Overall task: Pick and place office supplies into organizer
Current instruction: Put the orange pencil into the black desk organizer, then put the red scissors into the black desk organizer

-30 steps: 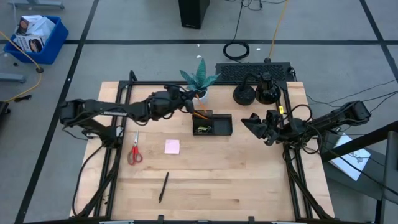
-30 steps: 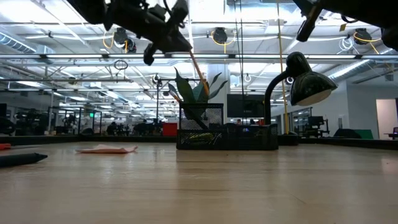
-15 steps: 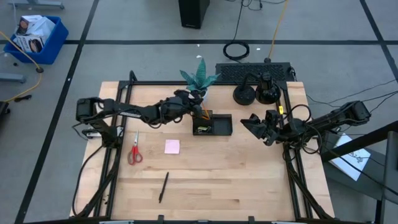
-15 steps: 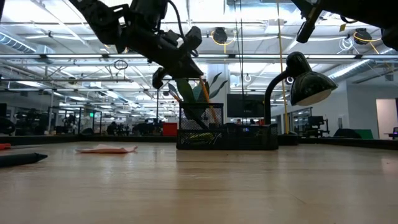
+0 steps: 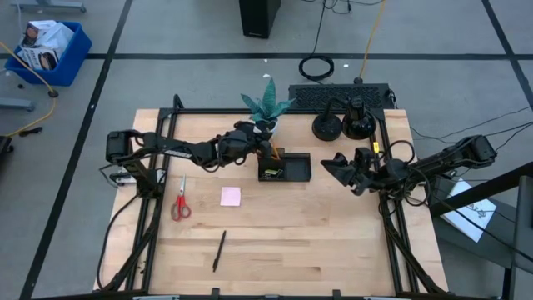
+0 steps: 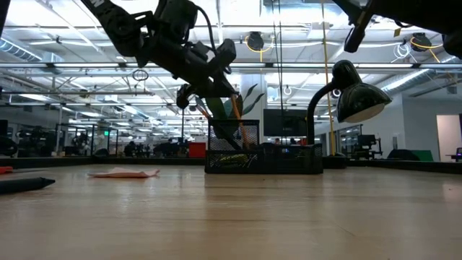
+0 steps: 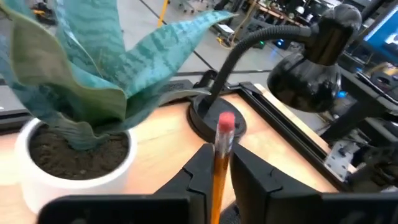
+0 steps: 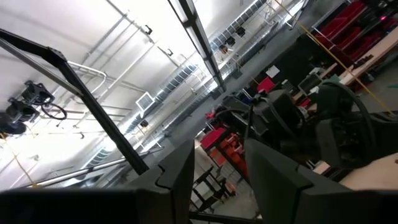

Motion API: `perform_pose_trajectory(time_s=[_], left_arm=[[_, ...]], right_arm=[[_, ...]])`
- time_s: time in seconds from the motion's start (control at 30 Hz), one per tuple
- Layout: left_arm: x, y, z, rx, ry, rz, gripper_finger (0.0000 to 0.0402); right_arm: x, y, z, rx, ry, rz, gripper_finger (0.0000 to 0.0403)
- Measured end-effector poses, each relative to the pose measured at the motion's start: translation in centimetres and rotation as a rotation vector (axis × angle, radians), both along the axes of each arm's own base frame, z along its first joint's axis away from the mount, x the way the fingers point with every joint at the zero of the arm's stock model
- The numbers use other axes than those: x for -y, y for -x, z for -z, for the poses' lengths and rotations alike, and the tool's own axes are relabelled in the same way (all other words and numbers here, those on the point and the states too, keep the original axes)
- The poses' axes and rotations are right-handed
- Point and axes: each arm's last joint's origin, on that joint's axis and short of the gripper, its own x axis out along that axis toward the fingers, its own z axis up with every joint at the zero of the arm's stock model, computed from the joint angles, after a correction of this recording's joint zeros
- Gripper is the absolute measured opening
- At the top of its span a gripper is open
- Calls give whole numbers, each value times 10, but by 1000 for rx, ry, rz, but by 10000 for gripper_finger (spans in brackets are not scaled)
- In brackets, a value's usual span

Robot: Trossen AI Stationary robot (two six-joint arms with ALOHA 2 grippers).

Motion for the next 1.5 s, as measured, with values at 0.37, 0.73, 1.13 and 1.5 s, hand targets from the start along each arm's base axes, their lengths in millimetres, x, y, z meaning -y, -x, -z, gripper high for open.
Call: perform_pose_trajectory(time_s=[0.37,0.73,1.13,1.5], left_arm=[[1,-1,-2,36,62,86,186],[24,17,-55,176,57,317,218],[66,74,-121,287,38,343,192],[76,146,-188,647,-26,373,191]], right_arm=[[1,0,0,-3,-23,15,134],[1,0,0,9,-53,4,131],[-3,-8,1,-94,37,-38,130],[-8,-53,-21,-358,398,-62,130]])
